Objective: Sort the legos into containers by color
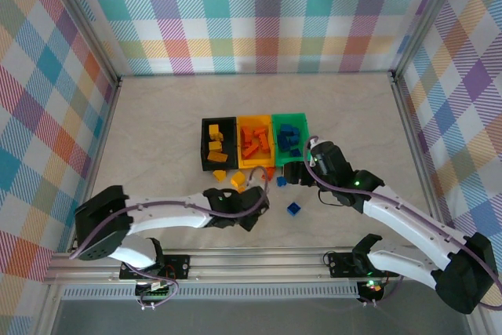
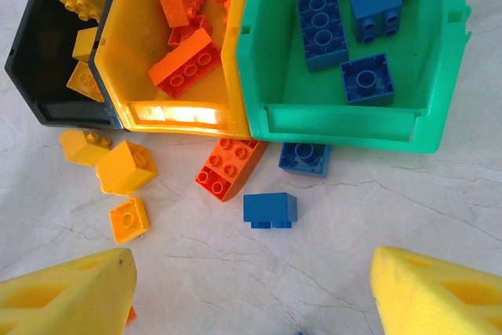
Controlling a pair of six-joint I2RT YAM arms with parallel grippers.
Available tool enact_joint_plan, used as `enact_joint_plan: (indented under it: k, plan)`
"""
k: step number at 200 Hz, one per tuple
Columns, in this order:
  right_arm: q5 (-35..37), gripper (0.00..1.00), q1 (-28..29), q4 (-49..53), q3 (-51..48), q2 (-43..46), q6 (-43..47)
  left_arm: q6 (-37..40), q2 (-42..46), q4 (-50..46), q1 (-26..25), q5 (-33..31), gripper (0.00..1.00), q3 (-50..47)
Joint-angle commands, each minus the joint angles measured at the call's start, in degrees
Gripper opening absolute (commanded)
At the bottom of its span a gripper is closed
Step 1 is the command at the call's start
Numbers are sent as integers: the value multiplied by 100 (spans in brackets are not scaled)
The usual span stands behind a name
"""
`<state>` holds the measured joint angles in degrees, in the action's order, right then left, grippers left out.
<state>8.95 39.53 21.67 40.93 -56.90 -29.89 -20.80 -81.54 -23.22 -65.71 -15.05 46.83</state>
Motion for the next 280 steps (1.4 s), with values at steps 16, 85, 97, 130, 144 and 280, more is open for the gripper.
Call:
enact_joint_plan:
  k: [16, 85, 97, 130, 144, 280]
  plan:
    - [-66, 78, -50, -118, -109, 116, -131, -283, 503, 201, 1131, 502, 32, 653]
    - [-167, 79, -94, 43, -147, 74, -116, -411, -1639, 221, 2432, 794, 33, 2923]
    - [-241, 79, -106, 85, -158, 42, -92, -461, -2028, 104, 2538, 833, 36, 3308]
    - [-490, 79, -103, 198, -225, -164, -9, -413, -2772, -380, 2588, 832, 59, 4244]
    - [-726, 79, -103, 180, -294, -325, 72, -437, -2847, -485, 2581, 886, 77, 4462]
    - [-835, 59, 594, 1048, 64, -2752, 315, -1337, 1050, -133, 2221, 946, 100, 874]
